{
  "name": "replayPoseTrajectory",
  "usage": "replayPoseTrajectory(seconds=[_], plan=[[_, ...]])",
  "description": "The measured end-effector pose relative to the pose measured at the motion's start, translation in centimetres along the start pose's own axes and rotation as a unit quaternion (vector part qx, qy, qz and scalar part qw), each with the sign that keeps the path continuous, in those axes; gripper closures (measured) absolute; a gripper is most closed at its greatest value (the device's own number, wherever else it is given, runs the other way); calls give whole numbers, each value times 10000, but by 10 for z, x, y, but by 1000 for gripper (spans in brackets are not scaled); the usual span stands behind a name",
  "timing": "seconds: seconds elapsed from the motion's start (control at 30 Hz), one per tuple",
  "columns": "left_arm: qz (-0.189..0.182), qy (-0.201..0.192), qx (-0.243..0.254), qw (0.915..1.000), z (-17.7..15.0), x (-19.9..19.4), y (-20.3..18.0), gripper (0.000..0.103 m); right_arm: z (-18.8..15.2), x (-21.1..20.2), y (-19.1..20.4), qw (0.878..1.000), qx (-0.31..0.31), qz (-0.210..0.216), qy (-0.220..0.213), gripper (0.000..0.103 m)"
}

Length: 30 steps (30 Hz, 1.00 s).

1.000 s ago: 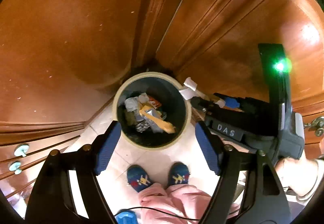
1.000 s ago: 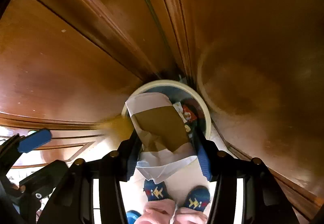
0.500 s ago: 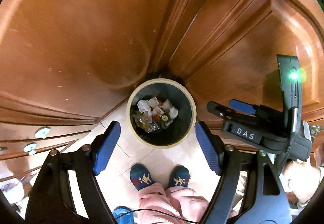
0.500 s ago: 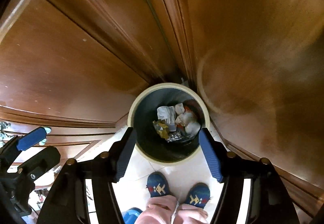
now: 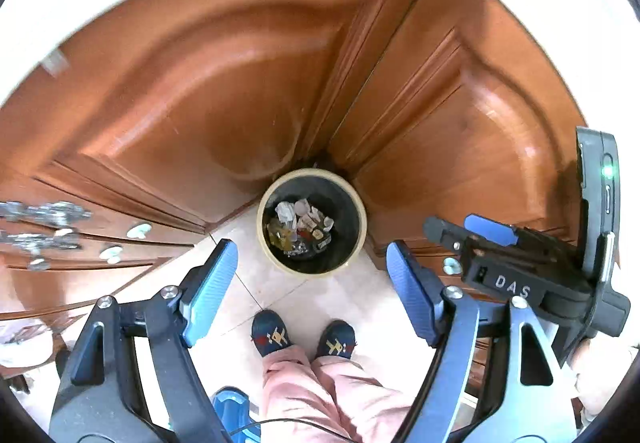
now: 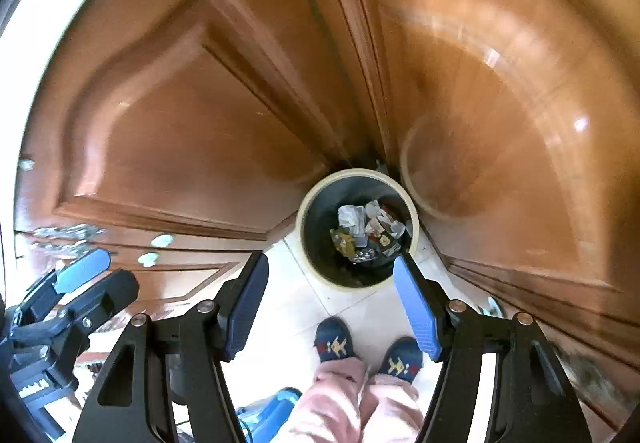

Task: Collect trash
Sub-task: 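Raise both tools back up to the counter trash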

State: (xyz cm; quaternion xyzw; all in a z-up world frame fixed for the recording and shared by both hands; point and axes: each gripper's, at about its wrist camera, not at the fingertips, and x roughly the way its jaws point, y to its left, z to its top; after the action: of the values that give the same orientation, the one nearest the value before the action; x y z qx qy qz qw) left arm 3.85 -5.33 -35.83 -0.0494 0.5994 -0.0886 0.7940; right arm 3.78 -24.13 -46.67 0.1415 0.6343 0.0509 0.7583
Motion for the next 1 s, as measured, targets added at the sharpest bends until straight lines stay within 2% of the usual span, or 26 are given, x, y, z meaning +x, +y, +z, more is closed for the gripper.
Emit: replayPoseTrajectory(seconds=[0.33,0.6,0.83,1.0], plan=[[210,-943,308,9948,13,-152,-30,28,5,-161,53,9964,-528,277,-605,37],[578,-1766,428,9817,25,-269,-33,27,21,-271,86,9877,-912,414,-1202,37],[862,-2282,338,9692,41,-353,-23,27,48,-357,114,9725,-1377,518,-1804,37],[955,-2414,211,9655,69,-392,-18,27,69,-403,136,9602,-1690,696,-2111,37]])
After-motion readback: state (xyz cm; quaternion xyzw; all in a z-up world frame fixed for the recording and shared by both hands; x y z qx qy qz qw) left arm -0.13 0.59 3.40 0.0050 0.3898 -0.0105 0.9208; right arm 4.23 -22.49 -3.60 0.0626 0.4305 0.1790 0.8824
